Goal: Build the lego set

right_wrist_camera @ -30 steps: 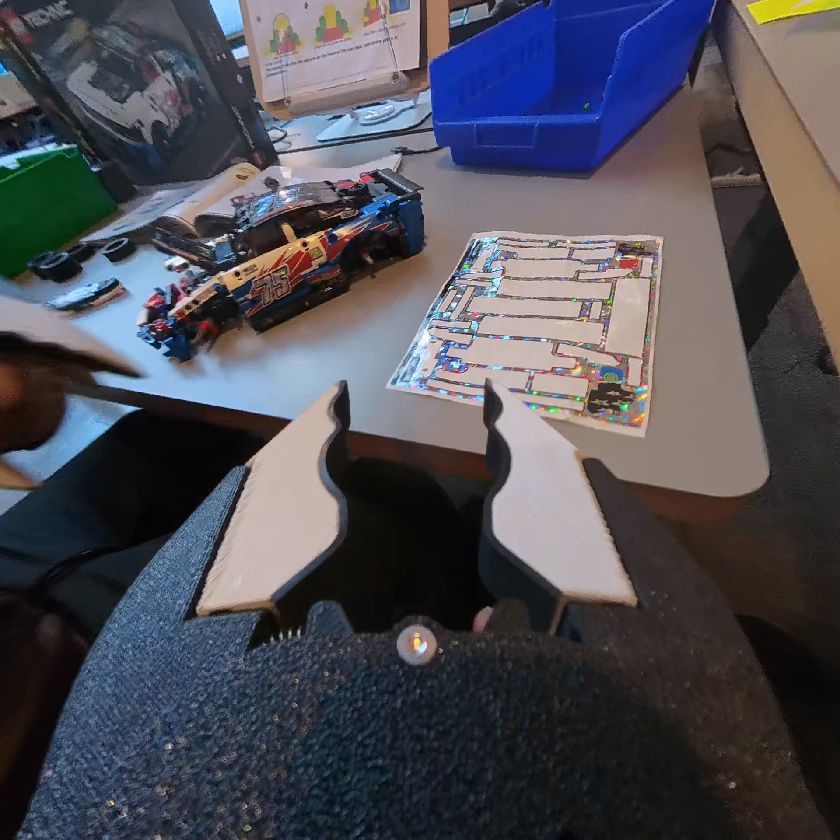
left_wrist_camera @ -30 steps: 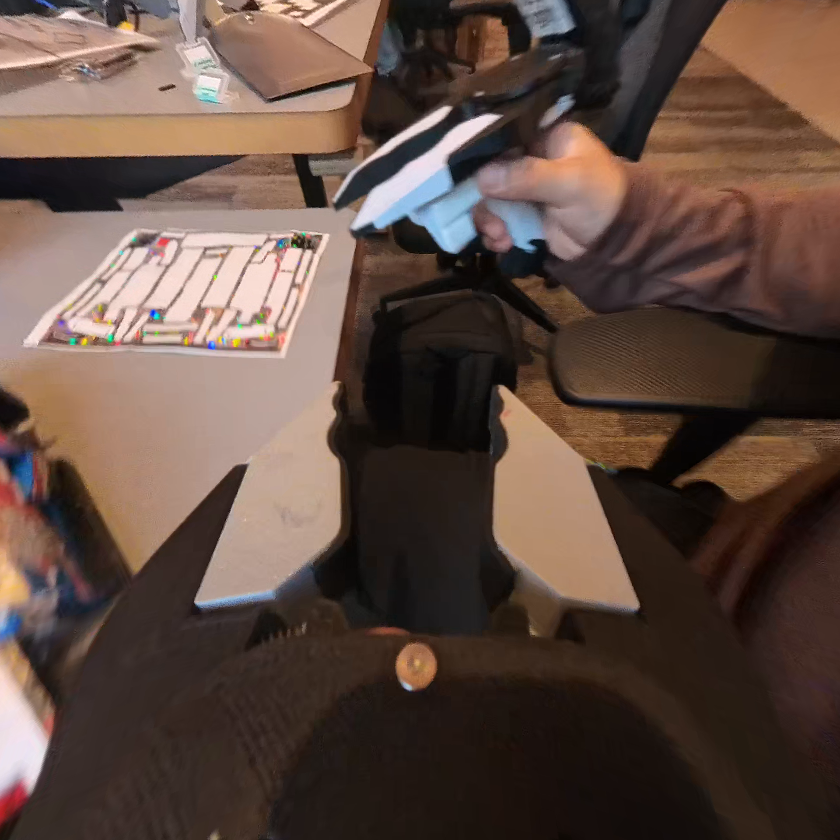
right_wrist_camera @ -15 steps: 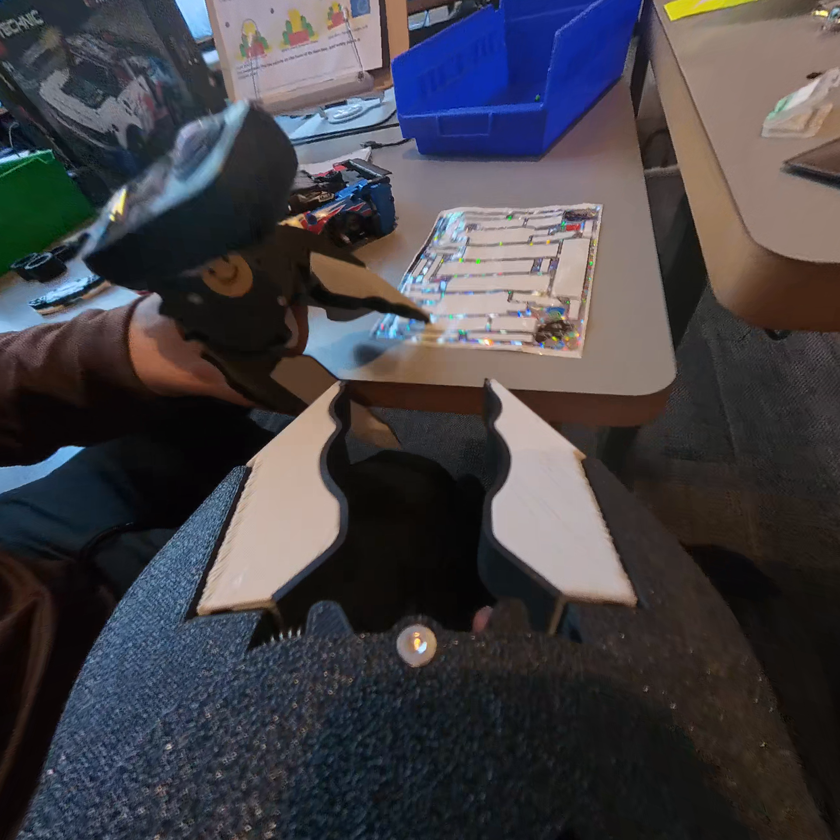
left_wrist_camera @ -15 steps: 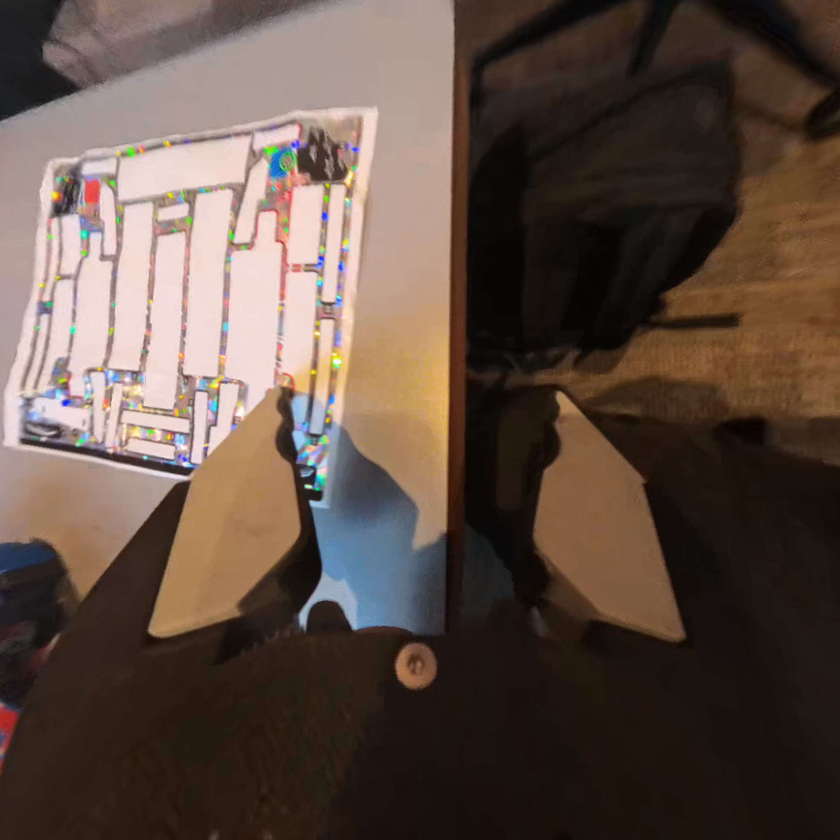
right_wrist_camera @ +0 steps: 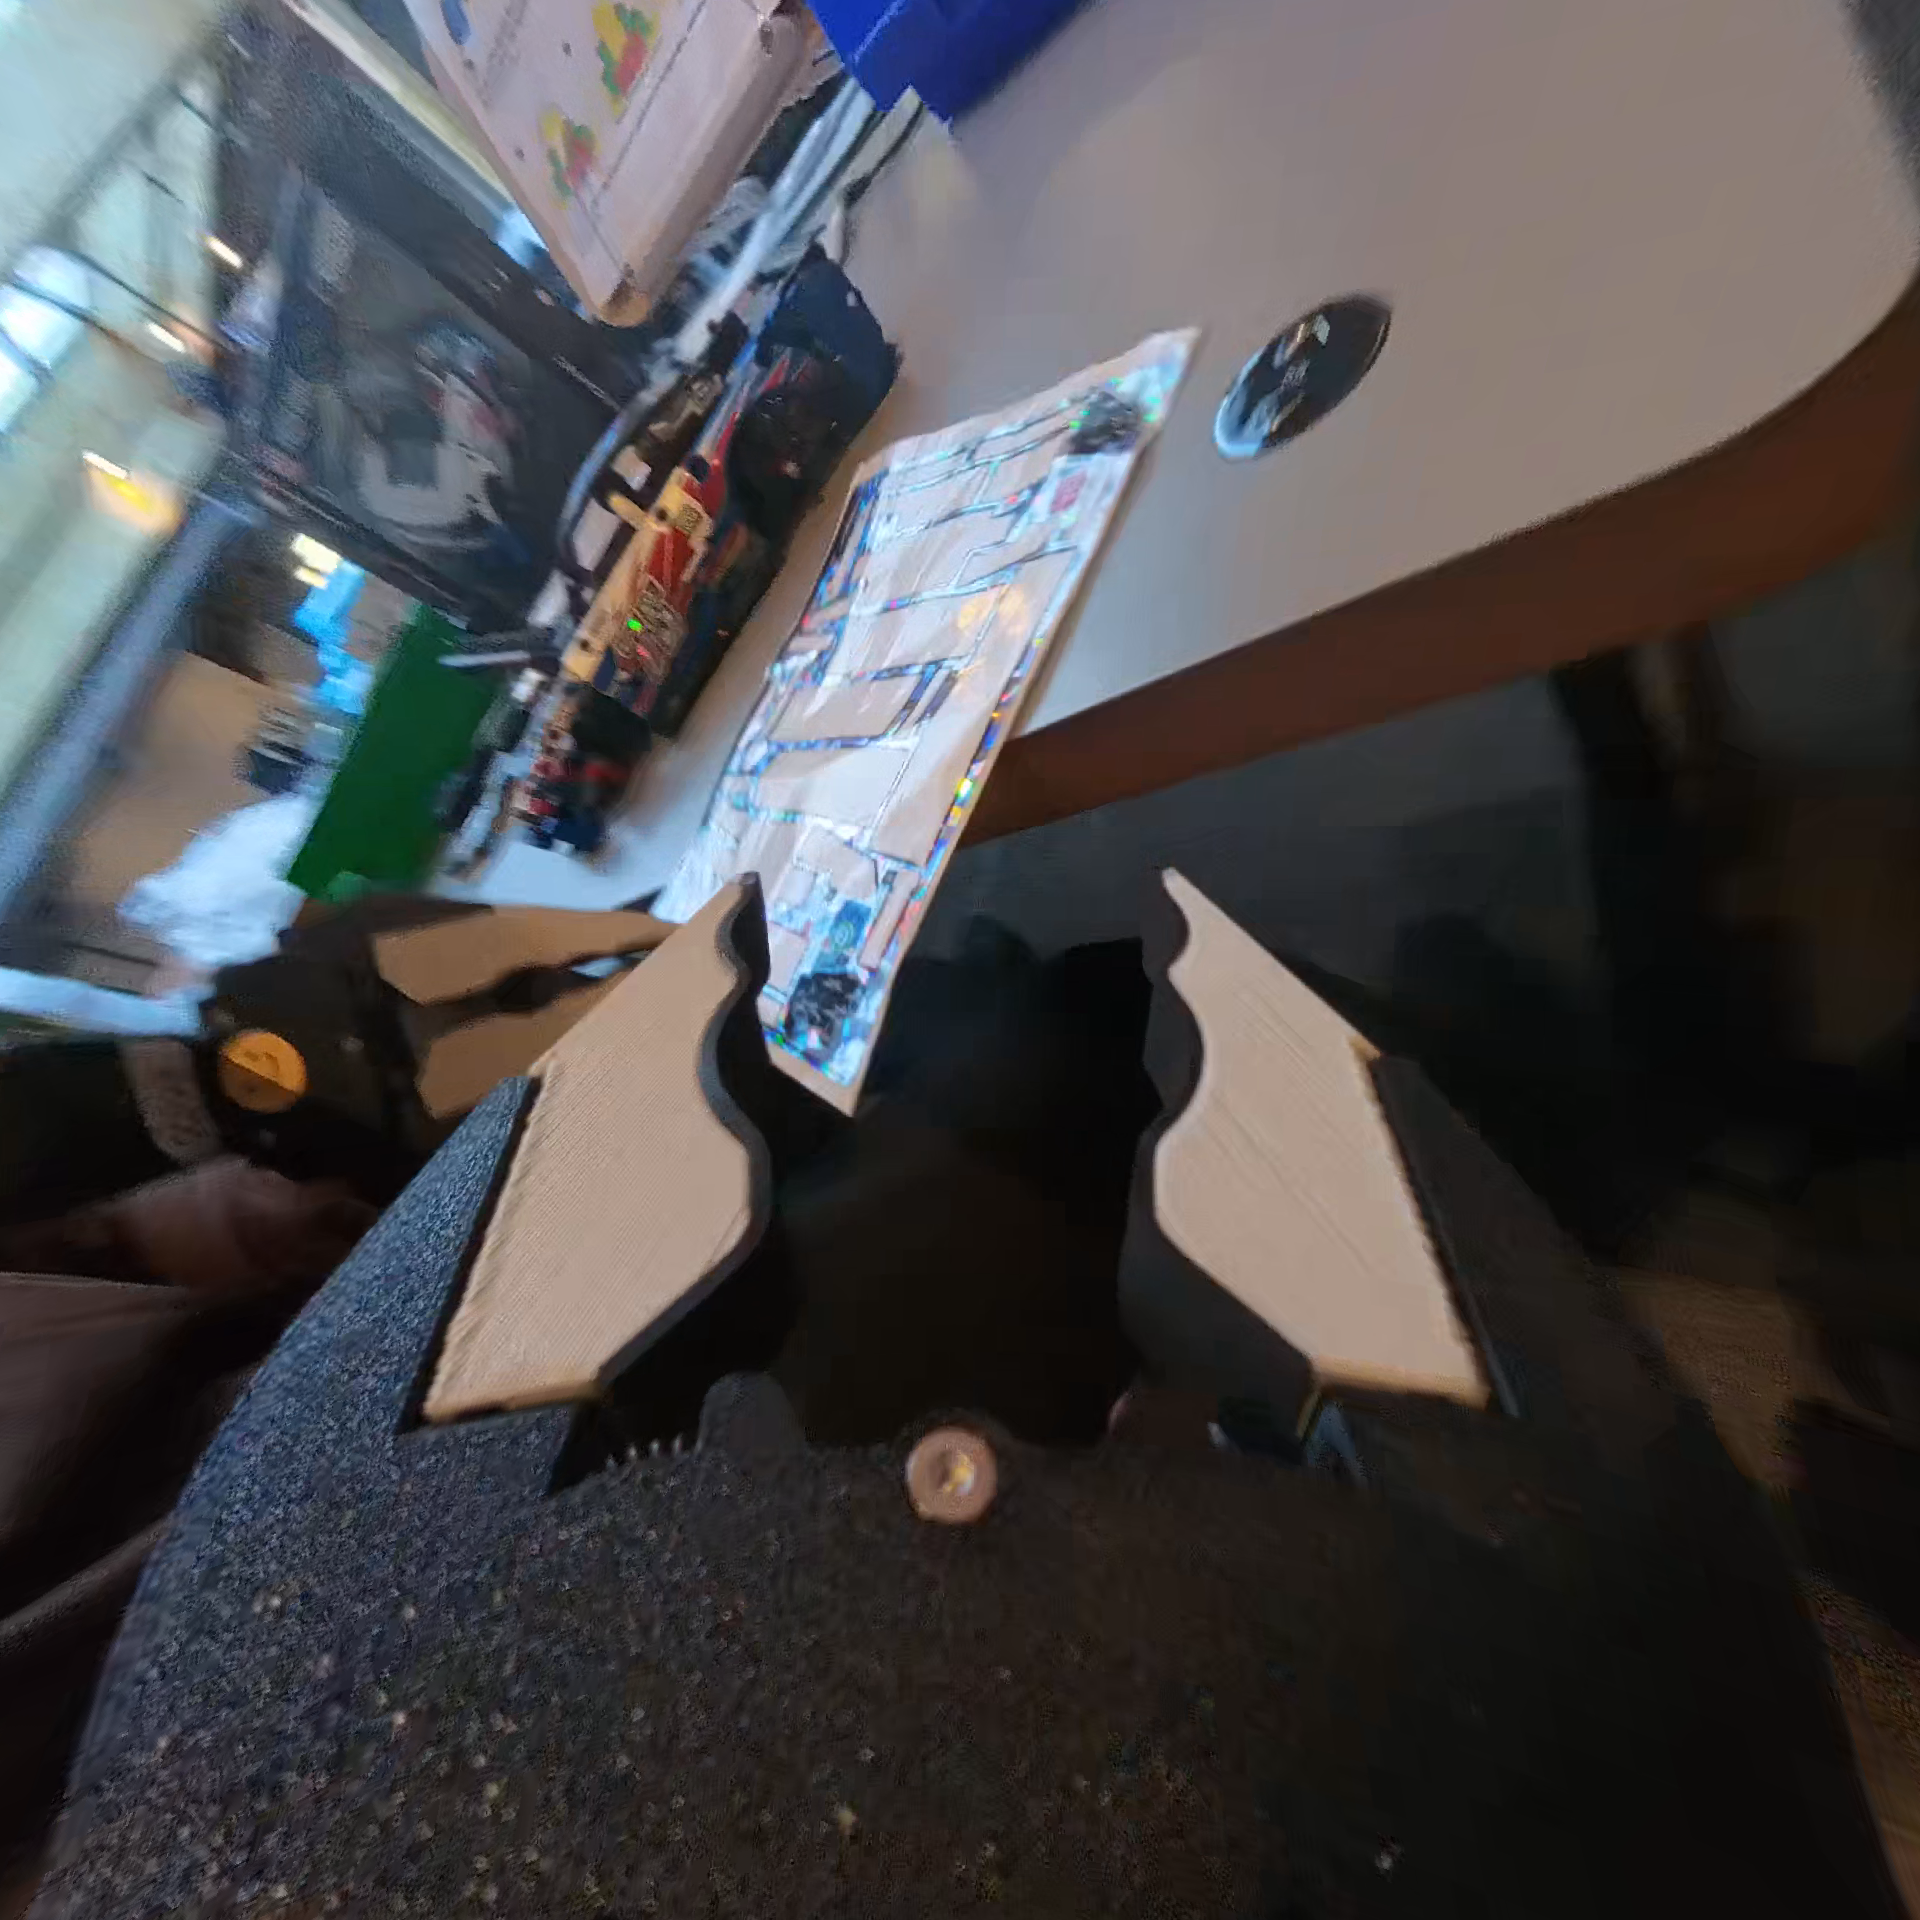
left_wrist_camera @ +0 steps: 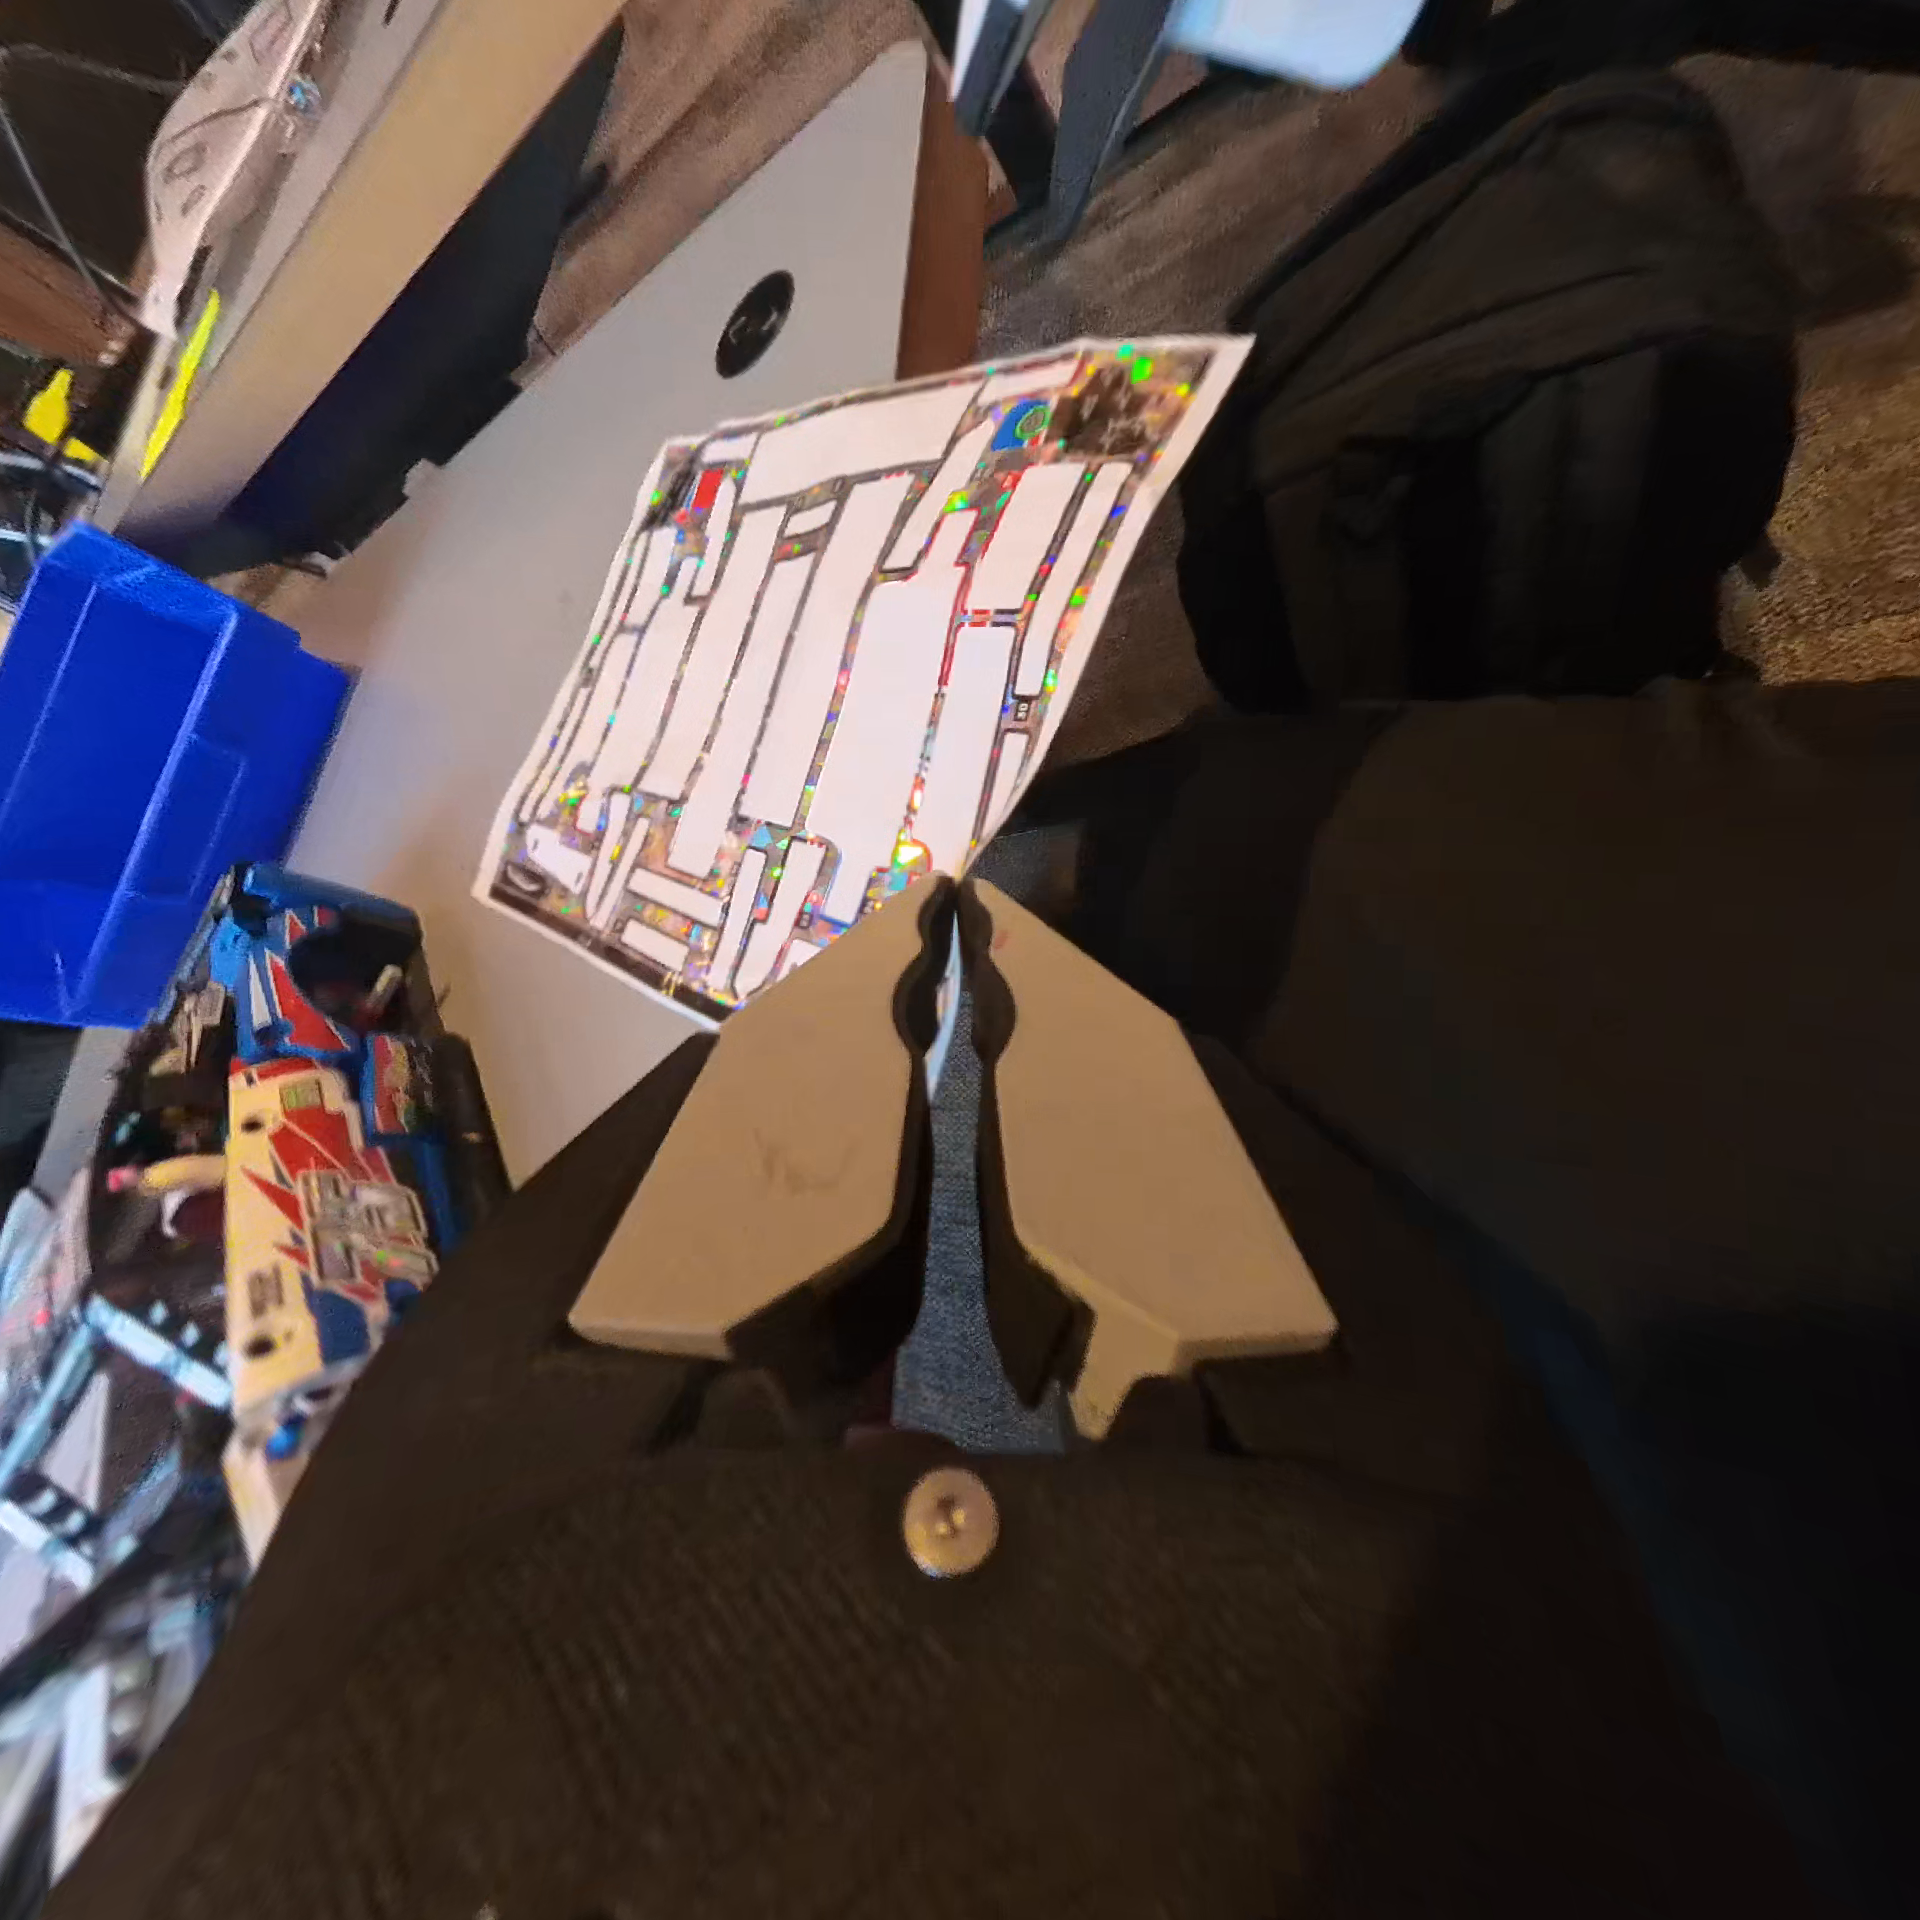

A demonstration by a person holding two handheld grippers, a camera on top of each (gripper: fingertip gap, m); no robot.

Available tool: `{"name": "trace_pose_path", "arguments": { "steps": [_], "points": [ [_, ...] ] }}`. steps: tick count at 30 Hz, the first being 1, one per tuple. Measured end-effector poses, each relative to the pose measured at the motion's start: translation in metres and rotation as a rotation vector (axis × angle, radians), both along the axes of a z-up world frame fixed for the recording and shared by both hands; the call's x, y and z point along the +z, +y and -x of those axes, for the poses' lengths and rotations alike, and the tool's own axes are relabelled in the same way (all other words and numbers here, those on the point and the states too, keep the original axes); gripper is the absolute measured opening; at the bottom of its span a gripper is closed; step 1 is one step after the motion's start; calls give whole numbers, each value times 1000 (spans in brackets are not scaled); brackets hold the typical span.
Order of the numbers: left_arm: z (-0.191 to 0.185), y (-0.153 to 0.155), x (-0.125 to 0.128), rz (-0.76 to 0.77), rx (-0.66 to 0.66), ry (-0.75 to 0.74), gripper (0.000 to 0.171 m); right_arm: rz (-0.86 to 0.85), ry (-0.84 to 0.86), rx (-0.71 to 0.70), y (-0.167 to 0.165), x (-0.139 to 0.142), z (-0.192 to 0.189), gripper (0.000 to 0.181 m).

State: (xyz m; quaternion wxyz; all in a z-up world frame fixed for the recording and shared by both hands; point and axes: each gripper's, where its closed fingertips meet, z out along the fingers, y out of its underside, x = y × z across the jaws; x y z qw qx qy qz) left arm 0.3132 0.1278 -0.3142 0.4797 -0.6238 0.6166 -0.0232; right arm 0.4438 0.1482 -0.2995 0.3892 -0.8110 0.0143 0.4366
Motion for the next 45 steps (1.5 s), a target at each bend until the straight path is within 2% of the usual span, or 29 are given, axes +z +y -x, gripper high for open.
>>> {"name": "trace_pose_path", "arguments": {
  "steps": [2,4,8,10,12,13,16,19,26,34,38,42,45],
  "points": [
    [9,-11,-2,-26,-21,-20,0,25,149,49,1,1,17,71],
    [16,-21,-7,-38,-32,-21,0,61,220,94,0,-2,34,71],
    [31,-41,-18,22,-38,-72,0,92,149,136,-2,-17,50,70],
    [39,-46,-22,24,-29,-91,0,95,168,169,-3,-21,59,50],
    [43,-53,-30,55,-43,-80,0,104,222,211,-5,-22,70,6],
    [45,-54,-32,53,-42,-76,0,113,248,235,-7,-22,74,0],
    [50,-62,-41,105,-37,-76,2,113,225,280,-12,-26,80,0],
    [51,-72,-48,205,-34,-113,12,82,163,289,-14,-27,81,0],
    [55,-72,-38,278,-25,-184,23,45,125,304,-16,-23,84,0],
    [60,-32,10,240,51,-270,30,53,163,306,-19,-19,84,0],
    [68,-7,24,348,167,-334,50,57,161,302,-20,-18,83,0],
    [73,12,30,441,247,-402,50,23,175,326,-23,-9,84,0],
    [66,21,38,525,262,-467,50,-96,202,408,-34,17,88,0]
  ]
}}
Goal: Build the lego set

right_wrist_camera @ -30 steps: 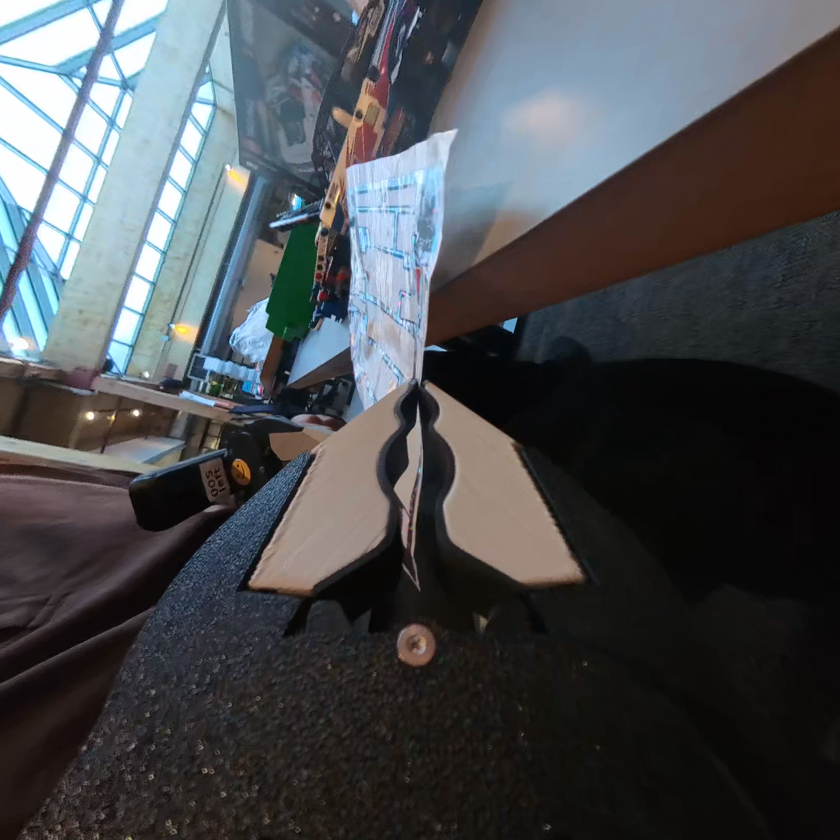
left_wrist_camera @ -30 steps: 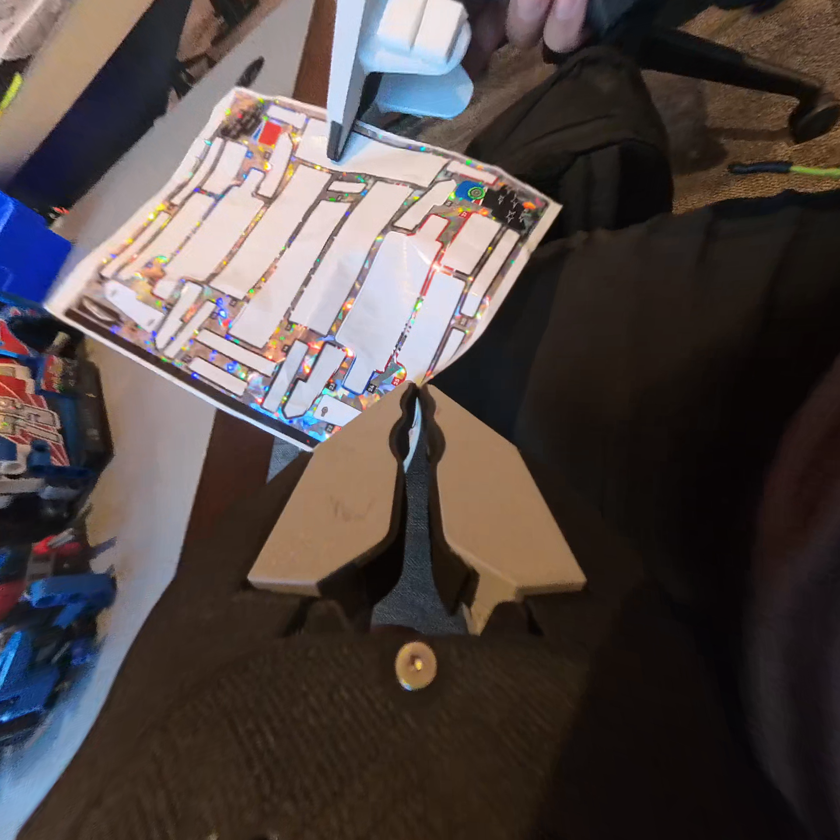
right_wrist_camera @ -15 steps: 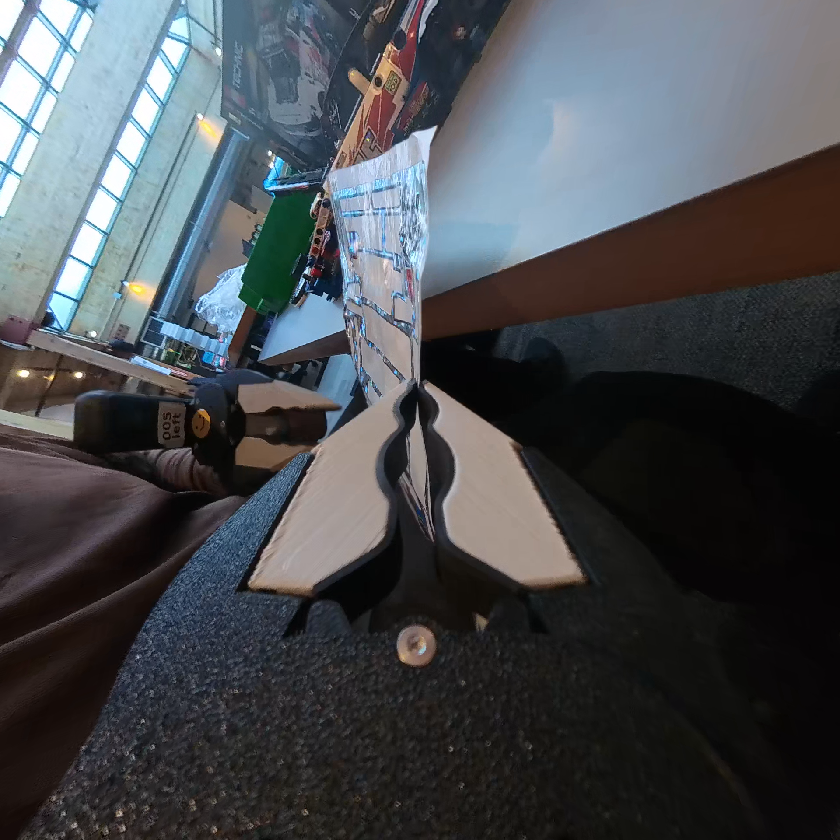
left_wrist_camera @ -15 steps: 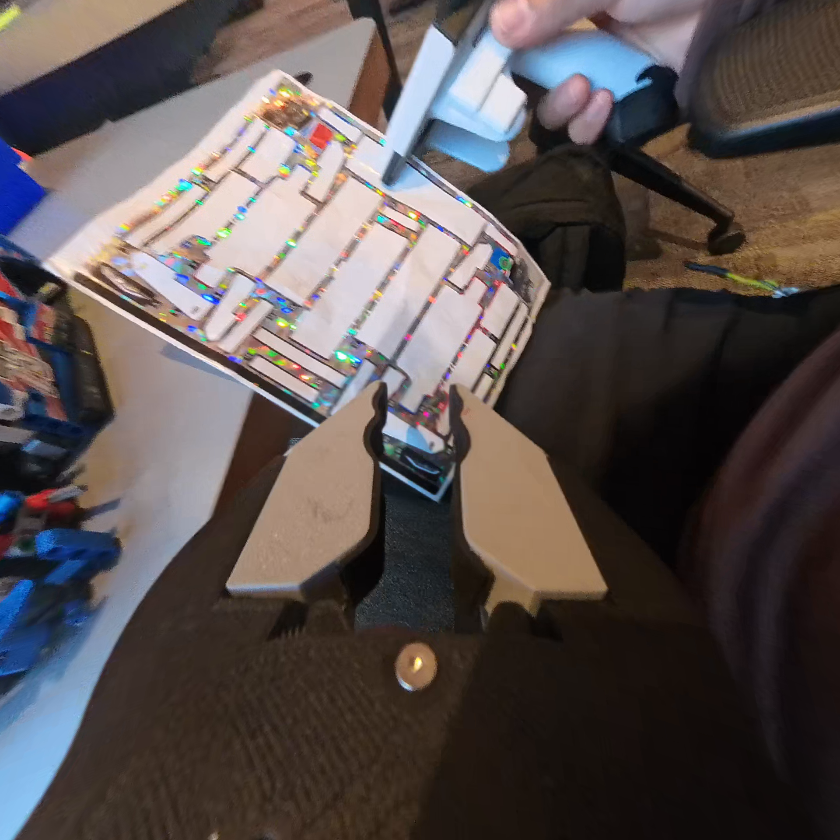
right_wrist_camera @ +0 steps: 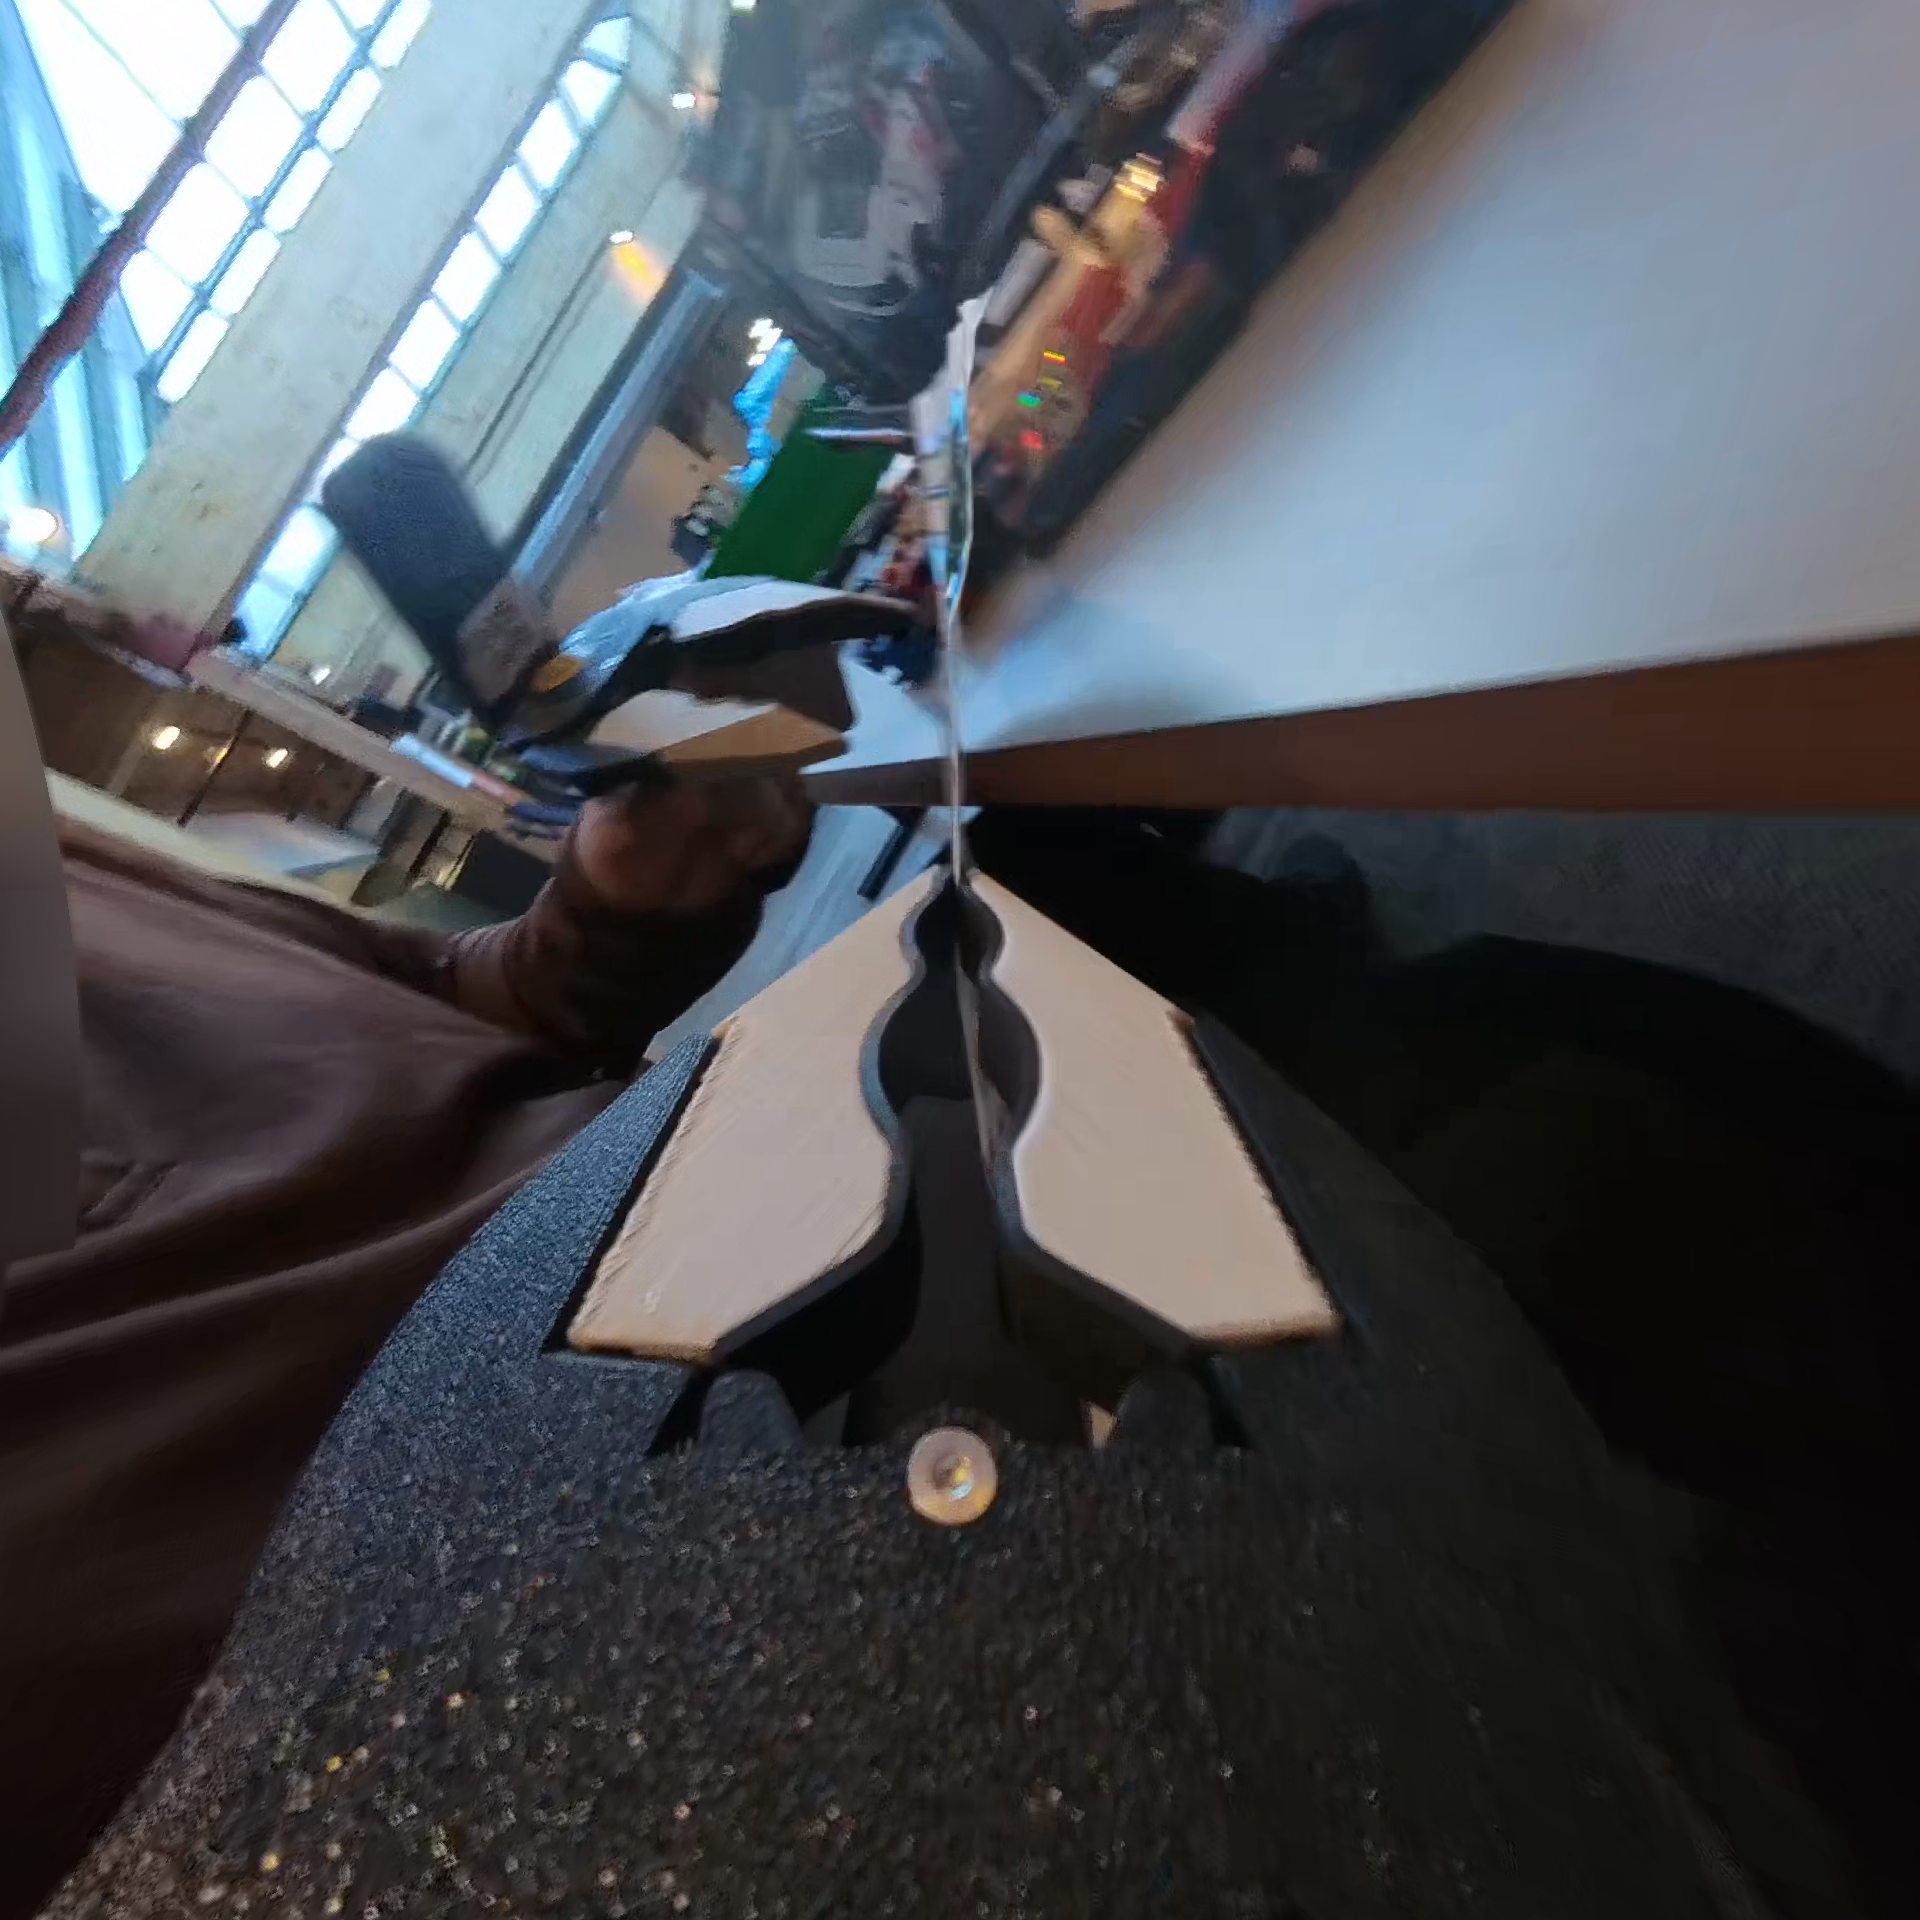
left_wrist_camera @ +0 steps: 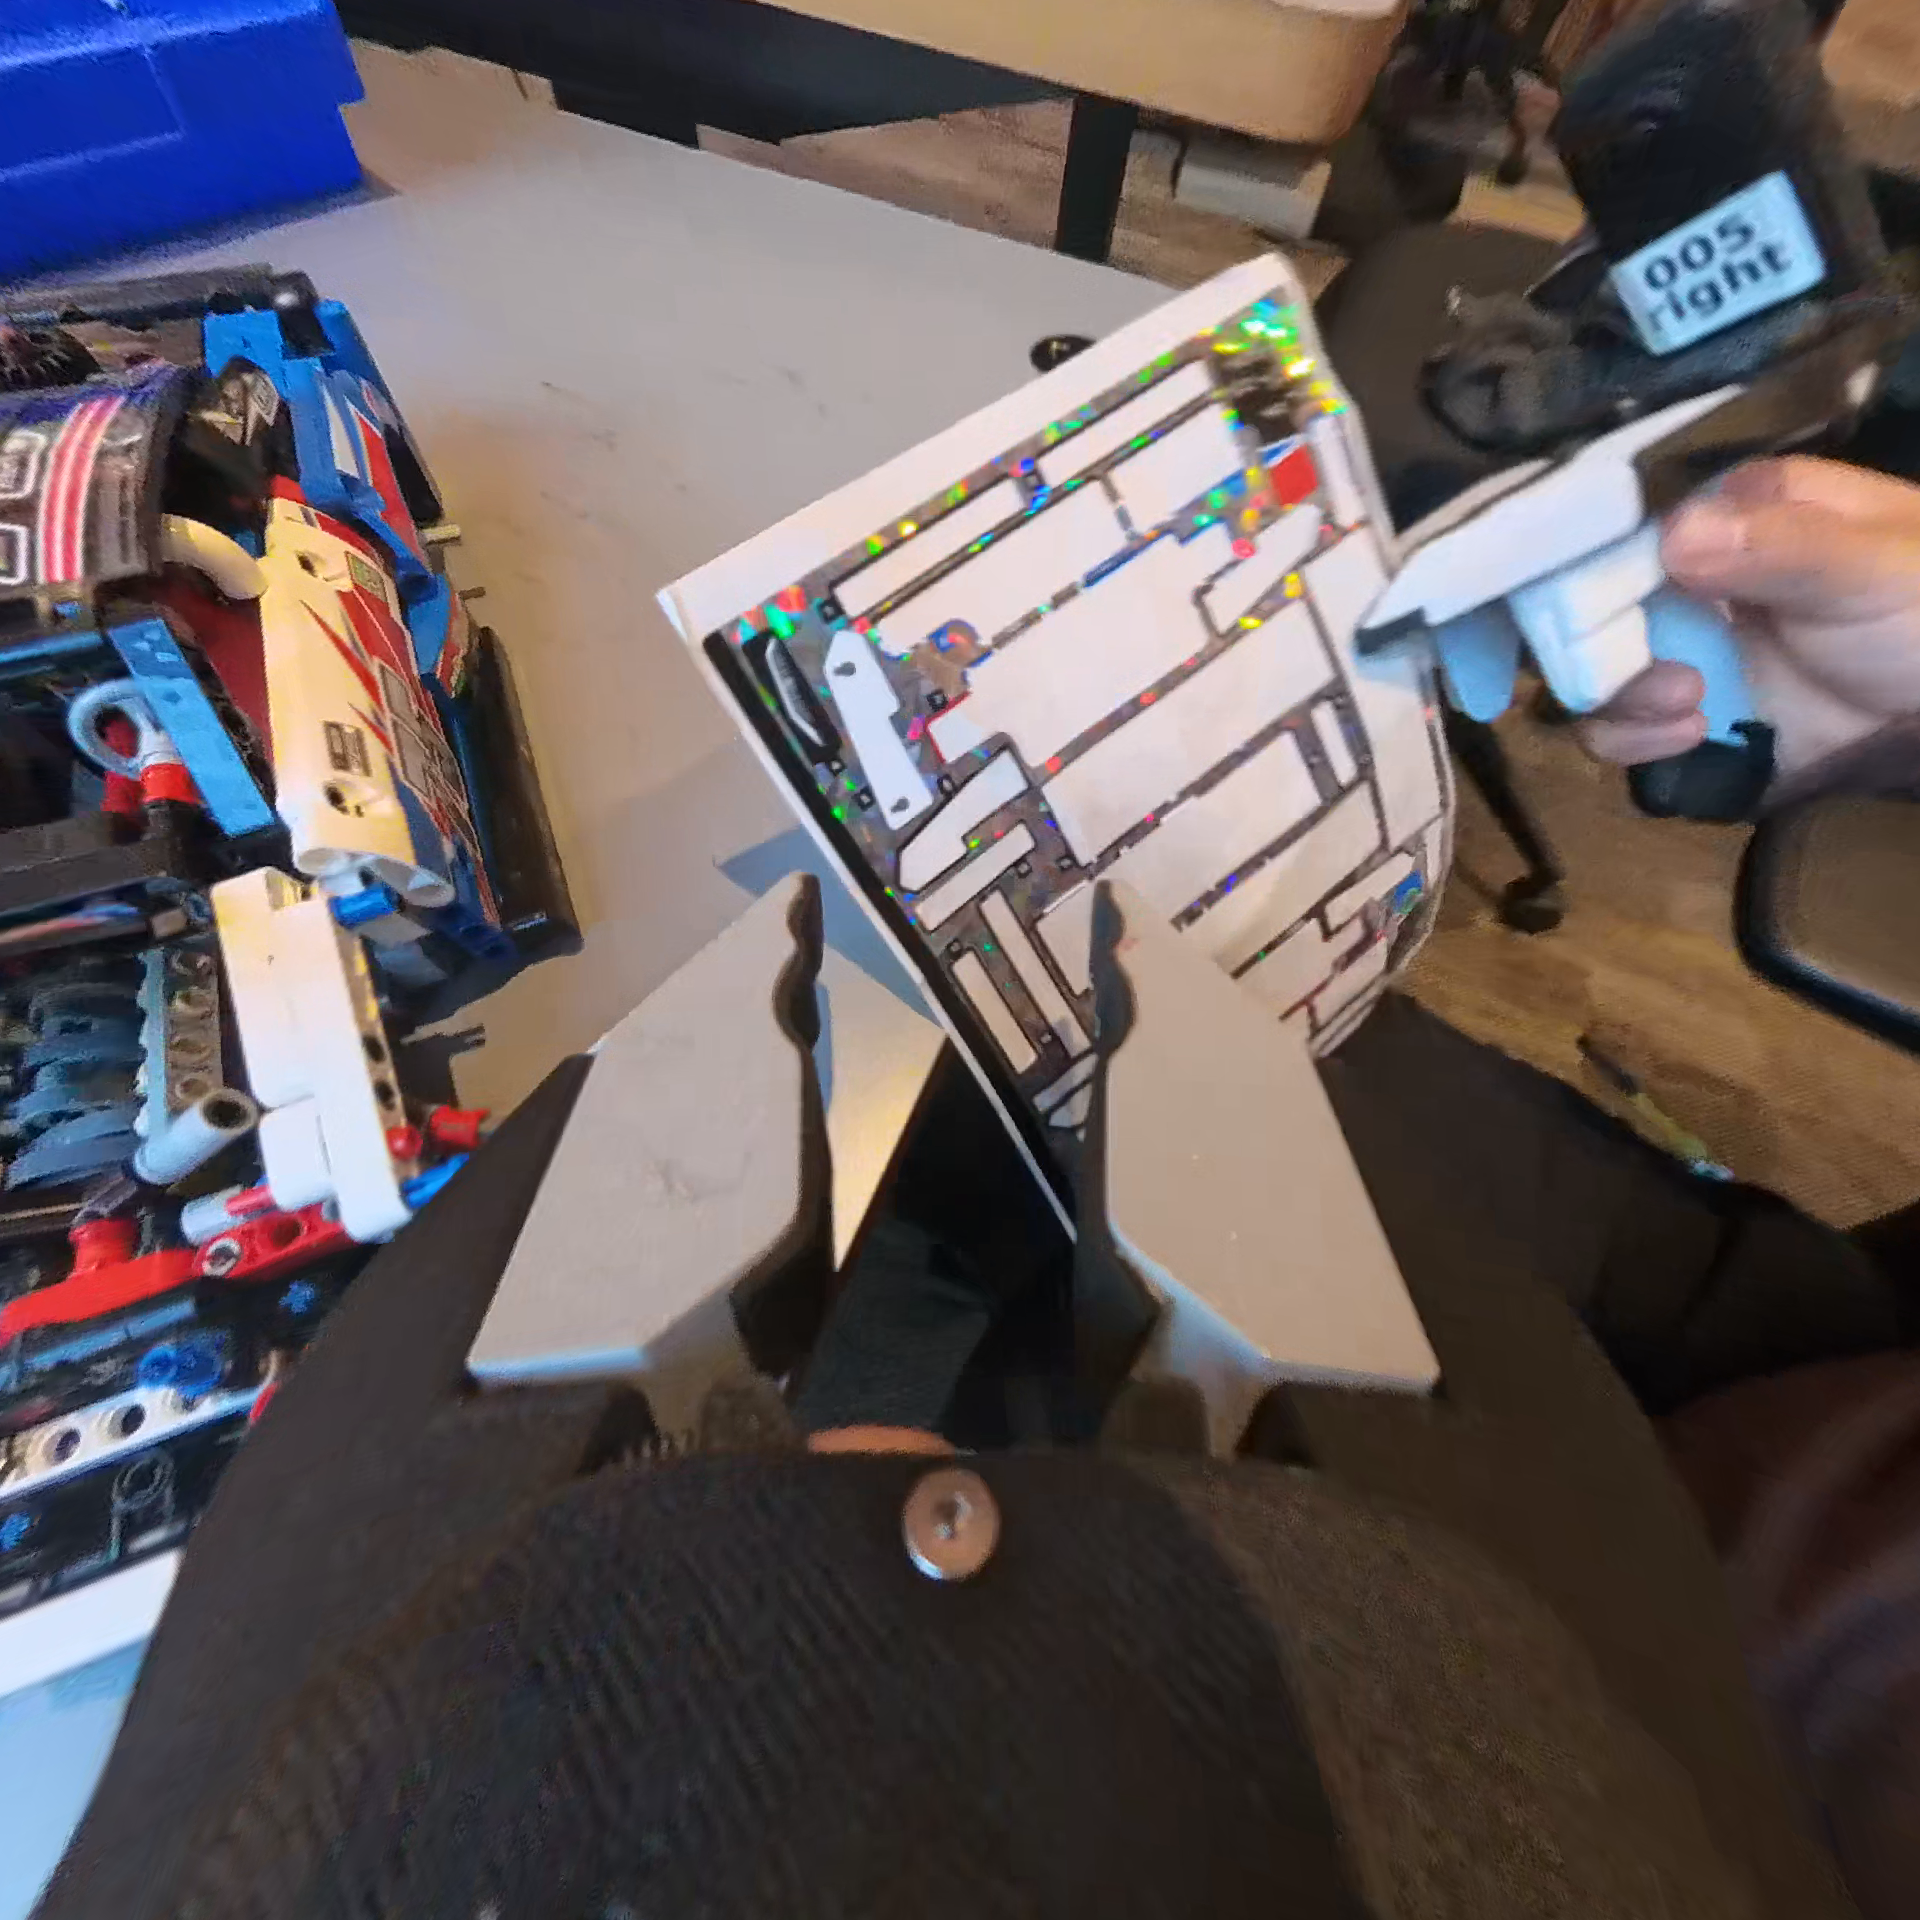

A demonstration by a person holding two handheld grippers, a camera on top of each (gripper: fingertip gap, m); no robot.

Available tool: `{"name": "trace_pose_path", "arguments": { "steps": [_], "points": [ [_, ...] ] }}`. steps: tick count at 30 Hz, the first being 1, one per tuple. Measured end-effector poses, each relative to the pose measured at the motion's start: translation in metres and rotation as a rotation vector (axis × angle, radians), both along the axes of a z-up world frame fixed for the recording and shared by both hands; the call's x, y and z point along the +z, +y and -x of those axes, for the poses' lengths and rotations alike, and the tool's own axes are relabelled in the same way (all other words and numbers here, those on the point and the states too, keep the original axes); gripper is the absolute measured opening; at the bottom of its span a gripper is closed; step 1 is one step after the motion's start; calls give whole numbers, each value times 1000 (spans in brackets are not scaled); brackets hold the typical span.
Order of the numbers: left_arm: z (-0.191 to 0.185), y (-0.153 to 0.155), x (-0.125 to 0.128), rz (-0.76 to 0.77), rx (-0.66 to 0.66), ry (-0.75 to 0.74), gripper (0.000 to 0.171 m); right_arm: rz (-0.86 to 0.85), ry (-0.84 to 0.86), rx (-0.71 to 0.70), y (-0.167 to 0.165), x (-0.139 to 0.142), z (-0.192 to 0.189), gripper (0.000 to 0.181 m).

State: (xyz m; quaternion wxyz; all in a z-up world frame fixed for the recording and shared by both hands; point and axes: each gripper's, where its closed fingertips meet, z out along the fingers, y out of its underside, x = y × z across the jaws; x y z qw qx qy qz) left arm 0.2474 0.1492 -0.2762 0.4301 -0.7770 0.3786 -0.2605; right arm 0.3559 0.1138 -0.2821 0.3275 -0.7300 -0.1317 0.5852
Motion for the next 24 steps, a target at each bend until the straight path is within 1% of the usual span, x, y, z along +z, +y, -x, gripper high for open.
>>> {"name": "trace_pose_path", "arguments": {
  "steps": [3,5,7,13,14,15,16,19,20,22,24],
  "points": [
    [-3,6,9,49,5,-61,50,-109,46,83,-18,27,0,0],
    [-6,2,18,58,-28,-106,52,-162,67,133,-32,41,0,0],
    [-7,-3,24,52,-60,-121,57,-205,93,185,-47,55,0,0],
    [-27,-31,37,144,-216,-244,61,-349,233,322,-88,109,3,0],
    [-31,-38,39,155,-253,-266,63,-368,254,337,-94,119,3,0],
    [-35,-50,45,177,-317,-311,65,-386,265,342,-98,127,4,0],
    [-38,-63,56,198,-383,-377,61,-398,269,348,-101,133,4,0],
    [-36,-87,87,228,-497,-535,52,-419,285,377,-114,147,6,0],
    [-32,-94,97,237,-539,-568,37,-415,261,366,-114,146,8,0],
    [-21,-107,120,206,-596,-650,0,-397,199,333,-109,139,10,0],
    [-11,-115,138,169,-597,-689,0,-370,128,289,-103,128,12,0]
  ]
}}
